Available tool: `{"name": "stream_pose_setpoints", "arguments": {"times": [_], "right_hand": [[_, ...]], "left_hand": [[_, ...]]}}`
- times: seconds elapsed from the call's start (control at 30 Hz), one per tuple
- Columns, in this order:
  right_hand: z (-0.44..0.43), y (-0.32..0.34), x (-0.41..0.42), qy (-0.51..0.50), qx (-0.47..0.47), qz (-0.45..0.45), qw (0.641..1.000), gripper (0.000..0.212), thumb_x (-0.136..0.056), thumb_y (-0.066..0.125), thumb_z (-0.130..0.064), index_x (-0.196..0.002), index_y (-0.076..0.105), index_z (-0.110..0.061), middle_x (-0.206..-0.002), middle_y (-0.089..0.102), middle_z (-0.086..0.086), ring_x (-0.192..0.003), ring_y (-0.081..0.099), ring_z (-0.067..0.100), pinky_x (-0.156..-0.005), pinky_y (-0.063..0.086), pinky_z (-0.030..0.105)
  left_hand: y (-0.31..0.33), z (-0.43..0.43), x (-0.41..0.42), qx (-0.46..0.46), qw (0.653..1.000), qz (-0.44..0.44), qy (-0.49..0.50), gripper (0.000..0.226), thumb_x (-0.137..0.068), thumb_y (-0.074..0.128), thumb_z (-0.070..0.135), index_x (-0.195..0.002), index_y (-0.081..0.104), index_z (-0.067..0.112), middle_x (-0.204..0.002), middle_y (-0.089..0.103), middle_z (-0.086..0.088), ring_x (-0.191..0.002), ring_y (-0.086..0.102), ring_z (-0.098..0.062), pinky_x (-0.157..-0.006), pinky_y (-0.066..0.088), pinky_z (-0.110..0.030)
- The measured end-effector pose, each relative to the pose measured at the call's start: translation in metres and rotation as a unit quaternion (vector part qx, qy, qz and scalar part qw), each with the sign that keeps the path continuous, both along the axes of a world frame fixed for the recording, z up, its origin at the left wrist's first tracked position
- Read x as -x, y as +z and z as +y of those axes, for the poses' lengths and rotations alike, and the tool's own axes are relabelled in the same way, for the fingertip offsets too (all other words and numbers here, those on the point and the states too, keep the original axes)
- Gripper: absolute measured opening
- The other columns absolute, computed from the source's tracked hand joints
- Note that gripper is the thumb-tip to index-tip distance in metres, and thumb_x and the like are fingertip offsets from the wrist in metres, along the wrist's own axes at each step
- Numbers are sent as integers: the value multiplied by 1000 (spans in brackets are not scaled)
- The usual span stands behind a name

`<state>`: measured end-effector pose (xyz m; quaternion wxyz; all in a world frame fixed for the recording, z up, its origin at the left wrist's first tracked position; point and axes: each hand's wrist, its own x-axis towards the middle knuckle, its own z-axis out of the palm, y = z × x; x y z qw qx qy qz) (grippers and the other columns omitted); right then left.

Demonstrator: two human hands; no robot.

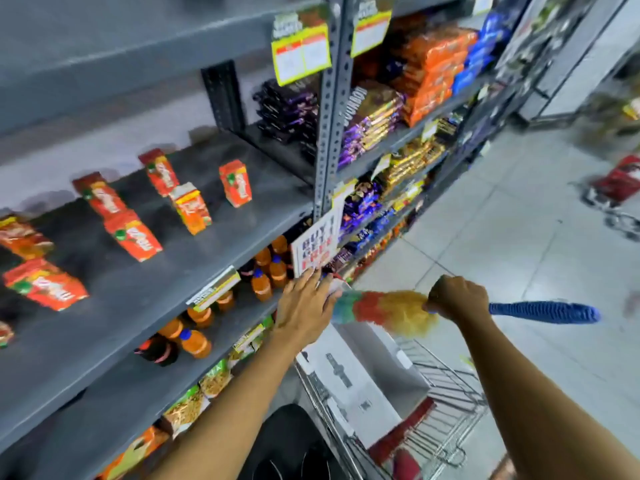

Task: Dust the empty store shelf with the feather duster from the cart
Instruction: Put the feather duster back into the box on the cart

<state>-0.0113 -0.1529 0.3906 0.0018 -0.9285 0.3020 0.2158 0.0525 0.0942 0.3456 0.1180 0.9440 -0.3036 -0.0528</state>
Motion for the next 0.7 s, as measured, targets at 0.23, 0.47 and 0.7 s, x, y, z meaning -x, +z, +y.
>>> {"name": "stream_pose_setpoints", "arguments": {"times": [0.23, 0.47, 0.7], "right_hand": [[-6, -117, 35, -151, -50, 30, 987, 33, -88, 62, -31, -116, 64, -13, -118, 67, 10, -110, 63, 29, -85, 49, 32], [-28, -258, 66, -242, -254, 54, 935, 27, -94, 53, -38, -102, 73, -20, -110, 69, 16, -108, 63, 32, -85, 47, 32], [-16, -376, 88, -247, -323, 38, 913, 31, -96, 52, -31, -118, 68, -16, -123, 60, 24, -113, 58, 35, -91, 46, 36]], "left_hand": [[-87, -31, 15, -17, 993, 108, -38, 50, -98, 26, 44, -141, 30, 20, -151, 31, -4, -141, 18, -18, -113, 20, -37], [-178, -48, 18, -86, 973, 196, -88, 52, -99, 22, 45, -144, 24, 19, -156, 17, -2, -143, 7, -15, -114, 12, -35], [-255, -63, 34, -119, 964, 202, -126, 62, -94, 10, 53, -143, 24, 18, -156, 17, -5, -143, 8, -16, -114, 10, -34]]}}
